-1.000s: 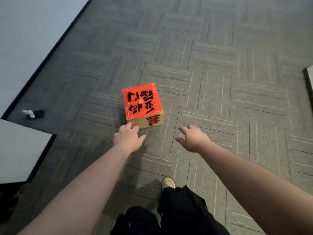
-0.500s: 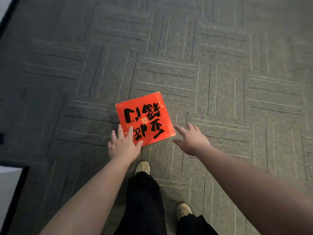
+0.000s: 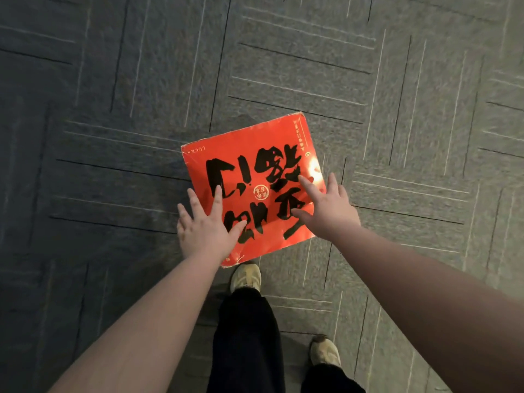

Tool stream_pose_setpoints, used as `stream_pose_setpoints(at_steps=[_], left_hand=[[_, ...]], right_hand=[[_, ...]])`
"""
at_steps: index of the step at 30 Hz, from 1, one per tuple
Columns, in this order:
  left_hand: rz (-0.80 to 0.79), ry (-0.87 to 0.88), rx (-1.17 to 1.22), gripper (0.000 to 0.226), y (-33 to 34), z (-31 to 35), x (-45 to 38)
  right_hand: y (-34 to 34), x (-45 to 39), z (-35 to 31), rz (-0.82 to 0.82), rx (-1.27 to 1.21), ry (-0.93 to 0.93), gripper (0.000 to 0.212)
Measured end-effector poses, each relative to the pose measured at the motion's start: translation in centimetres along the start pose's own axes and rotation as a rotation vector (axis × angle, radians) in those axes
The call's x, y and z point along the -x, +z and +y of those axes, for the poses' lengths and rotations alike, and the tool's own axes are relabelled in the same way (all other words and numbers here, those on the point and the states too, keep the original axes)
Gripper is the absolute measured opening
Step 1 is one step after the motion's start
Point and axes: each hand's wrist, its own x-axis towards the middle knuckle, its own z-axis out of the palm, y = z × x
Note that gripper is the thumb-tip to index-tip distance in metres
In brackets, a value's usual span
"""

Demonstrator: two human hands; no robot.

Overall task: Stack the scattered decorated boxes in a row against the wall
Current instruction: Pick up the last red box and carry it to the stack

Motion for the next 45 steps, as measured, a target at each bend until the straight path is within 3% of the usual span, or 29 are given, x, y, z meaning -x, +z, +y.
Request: stream_pose_setpoints(at_steps=[6,11,22,28,36,45], left_hand=[[-0.034,-0.015,0.271,0.102,2.2,-0.1,-3.5],[-0.076,-0.025,0.362,0.104,2.8,-0.1,-3.7],[-0.011,0.031,0.304,0.1,2.1,1.4,-2.5],[-0.004,0.14,0.292,0.1,-1.5,5.5,0.6],[0.11,0.38,0.23,0.097,-10.2,16.9,9.9],[0.259,0.714,0.102,0.097,-17.8,32.7,31.9]], right_hand=[[2.0,-3.8,-0.5,0.03,-0.1,0.052,0.084],[3.5,-5.3,0.3,-0.026,-0.226,0.118,0.087],[3.8,-1.8,2.0,0.048,-0.317,0.19,0.075],[0.0,2.8,6.3,0.136,-0.372,0.22,0.071],[-8.9,13.6,15.3,0.373,-0.524,0.285,0.072],[-17.6,35.5,31.2,0.674,-0.675,0.348,0.07]])
